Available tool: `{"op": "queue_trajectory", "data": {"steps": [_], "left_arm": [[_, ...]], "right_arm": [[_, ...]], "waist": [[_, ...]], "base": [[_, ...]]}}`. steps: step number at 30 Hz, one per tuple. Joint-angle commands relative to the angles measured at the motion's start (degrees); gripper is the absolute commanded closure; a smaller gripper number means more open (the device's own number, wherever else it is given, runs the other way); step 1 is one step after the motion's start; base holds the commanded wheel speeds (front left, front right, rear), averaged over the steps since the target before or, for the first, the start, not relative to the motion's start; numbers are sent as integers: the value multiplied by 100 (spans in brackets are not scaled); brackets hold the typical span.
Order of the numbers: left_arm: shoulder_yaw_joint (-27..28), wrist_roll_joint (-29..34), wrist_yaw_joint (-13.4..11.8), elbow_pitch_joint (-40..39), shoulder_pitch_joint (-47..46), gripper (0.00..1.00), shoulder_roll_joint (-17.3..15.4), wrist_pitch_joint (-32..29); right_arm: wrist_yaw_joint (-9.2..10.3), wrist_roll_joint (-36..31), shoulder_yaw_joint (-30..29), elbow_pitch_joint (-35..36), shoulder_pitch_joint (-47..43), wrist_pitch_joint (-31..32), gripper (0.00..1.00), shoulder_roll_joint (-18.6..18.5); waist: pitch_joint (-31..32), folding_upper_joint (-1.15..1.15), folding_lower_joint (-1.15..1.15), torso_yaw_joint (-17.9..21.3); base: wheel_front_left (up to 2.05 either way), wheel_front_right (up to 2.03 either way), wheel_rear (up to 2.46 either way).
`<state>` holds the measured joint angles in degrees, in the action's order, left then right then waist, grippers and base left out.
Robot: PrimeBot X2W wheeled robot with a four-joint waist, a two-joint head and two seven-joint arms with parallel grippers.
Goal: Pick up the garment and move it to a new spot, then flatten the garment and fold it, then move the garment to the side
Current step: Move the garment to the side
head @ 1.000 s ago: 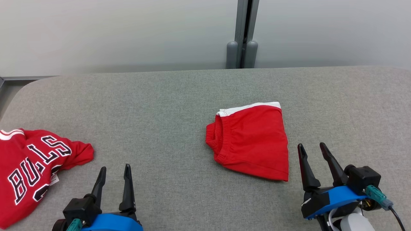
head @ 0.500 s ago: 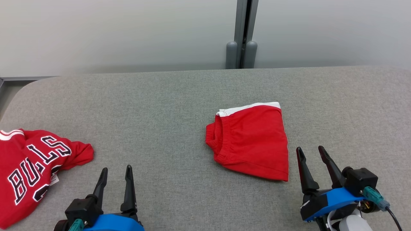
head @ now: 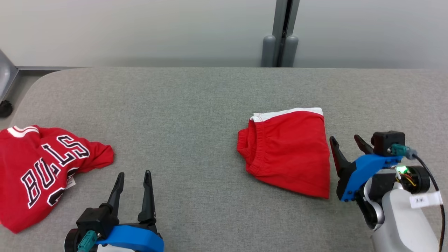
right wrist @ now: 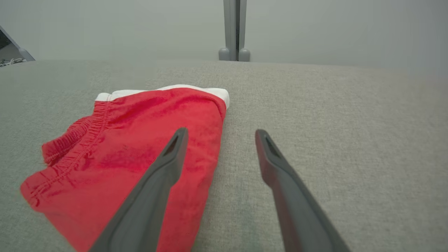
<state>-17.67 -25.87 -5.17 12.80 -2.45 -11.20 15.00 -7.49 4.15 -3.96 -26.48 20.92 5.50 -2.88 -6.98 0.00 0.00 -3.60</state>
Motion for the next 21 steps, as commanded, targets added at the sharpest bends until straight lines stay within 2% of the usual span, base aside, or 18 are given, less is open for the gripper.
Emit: {"op": "queue_trajectory", "data": {"steps": [1, 7, 16, 17, 18, 20, 21], "left_arm": [[-6, 21, 13, -8, -74, 0, 21, 26], [8, 32, 53, 59, -152, 0, 112, 26], [81, 133, 158, 115, -184, 0, 192, 26], [90, 143, 157, 119, -183, 0, 195, 26], [95, 148, 165, 122, -186, 0, 196, 26], [95, 194, 175, 121, -199, 0, 179, 26], [83, 218, 185, 106, -216, 0, 174, 26]], "right_arm": [[-1, -112, -81, -97, 199, 368, 0, -2], [-1, -22, -171, -495, 601, 1525, 0, -219], [-1, 529, -404, -1028, 919, 2265, 0, -344], [-1, 547, -388, -1094, 942, 2322, 15, -370], [-1, 560, -346, -1145, 954, 2325, 40, -401], [-1, 625, -285, -1223, 993, 2275, 69, -403], [-1, 642, -236, -1236, 1024, 2233, 100, -404]], "waist": [[-93, 0, 0, -140], [-255, 0, 0, -435], [-384, 0, 0, -703], [-393, 0, 0, -711], [-403, 0, 0, -716], [-426, 0, 0, -712], [-439, 0, 0, -703]], "base": [[0, 0, 0], [0, 0, 0], [0, 0, 0], [0, 0, 0], [0, 0, 0], [0, 0, 0], [0, 0, 0]]}}
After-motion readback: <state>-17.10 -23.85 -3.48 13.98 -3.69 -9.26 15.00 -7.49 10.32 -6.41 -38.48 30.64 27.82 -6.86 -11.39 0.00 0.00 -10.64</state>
